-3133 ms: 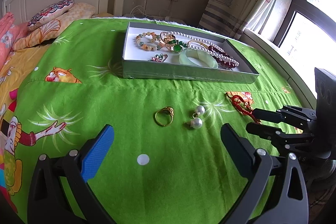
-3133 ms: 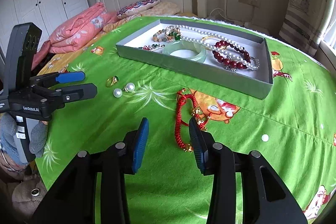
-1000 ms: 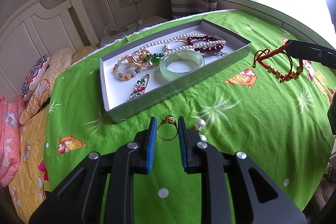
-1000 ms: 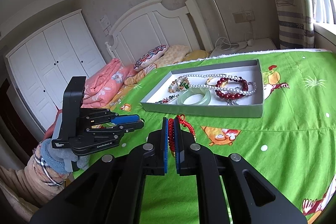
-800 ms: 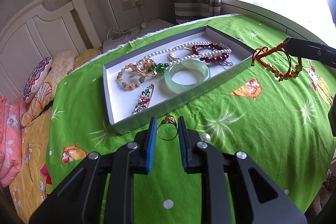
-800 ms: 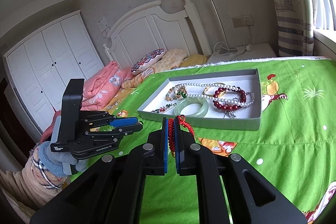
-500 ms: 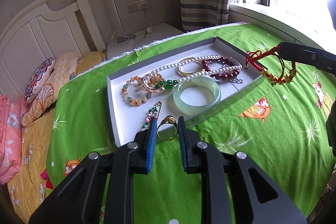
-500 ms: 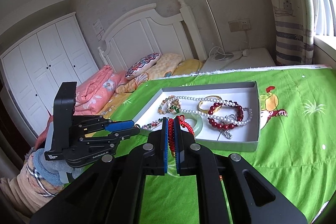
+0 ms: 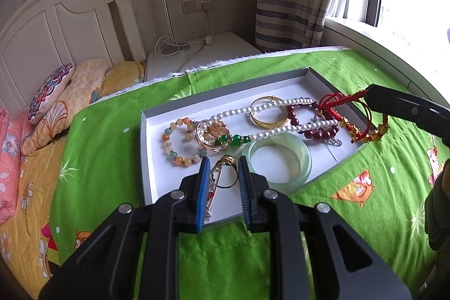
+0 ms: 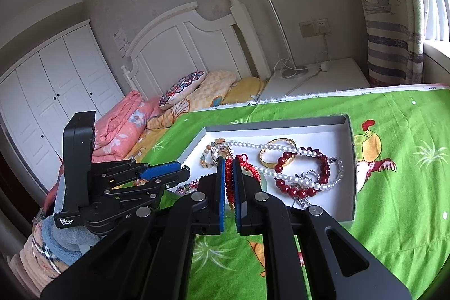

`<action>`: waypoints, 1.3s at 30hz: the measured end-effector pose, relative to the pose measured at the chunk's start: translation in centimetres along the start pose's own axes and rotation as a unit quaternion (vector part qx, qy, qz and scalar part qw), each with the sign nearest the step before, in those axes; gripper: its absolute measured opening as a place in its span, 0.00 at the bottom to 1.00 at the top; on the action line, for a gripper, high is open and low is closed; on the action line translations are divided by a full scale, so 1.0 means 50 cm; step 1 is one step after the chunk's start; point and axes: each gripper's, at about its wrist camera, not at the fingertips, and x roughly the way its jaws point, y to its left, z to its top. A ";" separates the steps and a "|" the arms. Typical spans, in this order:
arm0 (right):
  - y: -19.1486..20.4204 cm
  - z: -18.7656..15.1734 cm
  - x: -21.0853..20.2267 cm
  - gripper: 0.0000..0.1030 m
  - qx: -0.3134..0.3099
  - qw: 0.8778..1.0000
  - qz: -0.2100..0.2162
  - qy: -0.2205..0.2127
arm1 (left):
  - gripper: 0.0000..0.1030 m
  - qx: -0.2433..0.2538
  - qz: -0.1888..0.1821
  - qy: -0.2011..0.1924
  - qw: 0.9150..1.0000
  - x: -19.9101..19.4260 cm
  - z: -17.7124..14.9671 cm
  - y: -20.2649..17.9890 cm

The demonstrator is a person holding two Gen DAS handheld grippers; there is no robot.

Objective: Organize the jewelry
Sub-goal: 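Carry the gold ring and red string bracelet into the white box and release them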

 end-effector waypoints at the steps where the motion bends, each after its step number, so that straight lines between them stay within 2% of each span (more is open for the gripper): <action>1: -0.001 0.005 0.005 0.08 0.000 1.000 0.000 0.001 | 0.19 -0.004 -0.005 -0.001 1.000 0.003 0.009 -0.001; 4: -0.007 0.020 0.022 0.08 0.000 1.000 -0.009 0.006 | 0.19 -0.013 -0.016 -0.001 1.000 0.017 0.038 -0.006; 7: -0.019 0.039 0.046 0.08 0.007 1.000 -0.019 0.011 | 0.19 -0.009 -0.010 0.003 1.000 0.039 0.059 -0.020; 17: -0.081 0.062 0.098 0.08 0.048 0.998 -0.039 0.016 | 0.19 -0.018 -0.007 0.017 1.000 0.102 0.092 -0.036; 32: -0.160 0.076 0.144 0.08 0.068 0.992 -0.100 0.038 | 0.20 -0.041 0.022 0.033 0.998 0.164 0.142 -0.031; 33: -0.161 0.076 0.146 0.08 0.069 0.992 -0.100 0.039 | 0.22 -0.045 0.023 0.031 0.998 0.165 0.143 -0.028; 34: -0.161 0.076 0.146 0.09 0.067 0.992 -0.101 0.037 | 0.31 -0.049 0.024 0.031 0.998 0.165 0.142 -0.025; 36: -0.159 0.076 0.142 0.10 0.067 0.992 -0.101 0.034 | 0.41 -0.051 0.029 0.023 0.998 0.161 0.140 -0.020; 39: -0.161 0.077 0.136 0.12 0.076 0.992 -0.095 0.031 | 0.47 -0.050 0.032 0.022 0.998 0.159 0.138 -0.018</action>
